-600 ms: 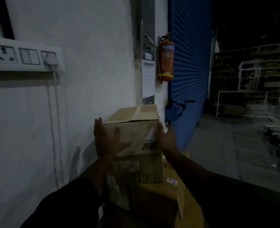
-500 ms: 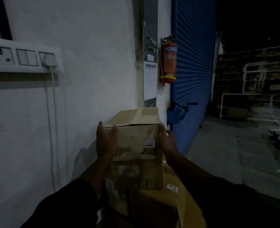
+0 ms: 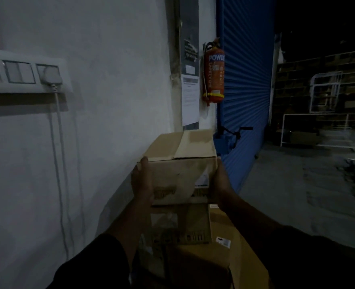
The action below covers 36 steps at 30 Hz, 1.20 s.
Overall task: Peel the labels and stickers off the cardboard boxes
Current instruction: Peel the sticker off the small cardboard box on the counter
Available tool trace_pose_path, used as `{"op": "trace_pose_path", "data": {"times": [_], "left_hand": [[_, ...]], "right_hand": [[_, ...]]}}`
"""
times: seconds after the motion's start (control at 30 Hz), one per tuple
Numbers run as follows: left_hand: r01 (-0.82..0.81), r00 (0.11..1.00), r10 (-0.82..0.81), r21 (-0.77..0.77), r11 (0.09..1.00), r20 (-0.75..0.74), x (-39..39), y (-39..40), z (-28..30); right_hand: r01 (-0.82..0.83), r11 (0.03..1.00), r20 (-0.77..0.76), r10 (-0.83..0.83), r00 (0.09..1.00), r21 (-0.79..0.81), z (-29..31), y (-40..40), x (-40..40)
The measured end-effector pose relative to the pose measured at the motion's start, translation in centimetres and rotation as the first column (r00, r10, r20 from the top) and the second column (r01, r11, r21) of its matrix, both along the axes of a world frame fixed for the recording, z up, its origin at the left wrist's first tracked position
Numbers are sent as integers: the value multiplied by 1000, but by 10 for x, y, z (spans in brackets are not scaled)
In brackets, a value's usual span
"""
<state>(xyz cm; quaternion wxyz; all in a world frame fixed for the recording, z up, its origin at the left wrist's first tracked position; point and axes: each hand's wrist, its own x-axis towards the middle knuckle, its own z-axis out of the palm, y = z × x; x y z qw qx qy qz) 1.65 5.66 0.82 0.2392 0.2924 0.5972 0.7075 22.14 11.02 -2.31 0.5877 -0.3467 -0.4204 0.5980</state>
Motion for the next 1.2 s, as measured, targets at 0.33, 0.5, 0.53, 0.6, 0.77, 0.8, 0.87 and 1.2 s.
{"op": "trace_pose_path", "data": {"times": [0.33, 0.5, 0.53, 0.6, 0.77, 0.8, 0.87, 1.2], "left_hand": [[345, 921, -326, 62, 936, -213, 111, -10, 20], [592, 782, -581, -25, 806, -225, 193, -26, -12], [625, 754, -620, -52, 779, -217, 210, -31, -21], [669, 714, -676, -106, 735, -184, 242, -45, -45], [750, 629, -769, -174, 638, -111, 308, -85, -99], [761, 607, -787, -205, 615, -106, 320, -90, -108], [805, 543, -836, -233, 546, -85, 343, -100, -121], [876, 347, -936, -337, 345, -55, 468, -101, -154]], "right_hand": [[401, 915, -47, -399, 916, 50, 19, -82, 102], [584, 812, 66, -581, 811, -23, -25, -141, 184], [607, 794, 53, -605, 794, -26, -35, -154, 198], [650, 758, 86, -645, 760, -56, -56, -179, 227], [731, 677, 237, -699, 675, -85, -100, -241, 285], [754, 649, 217, -725, 654, -103, -107, -251, 296], [783, 598, 146, -770, 621, -171, -112, -269, 312], [781, 593, 378, -690, 618, -194, -126, -271, 450]]}}
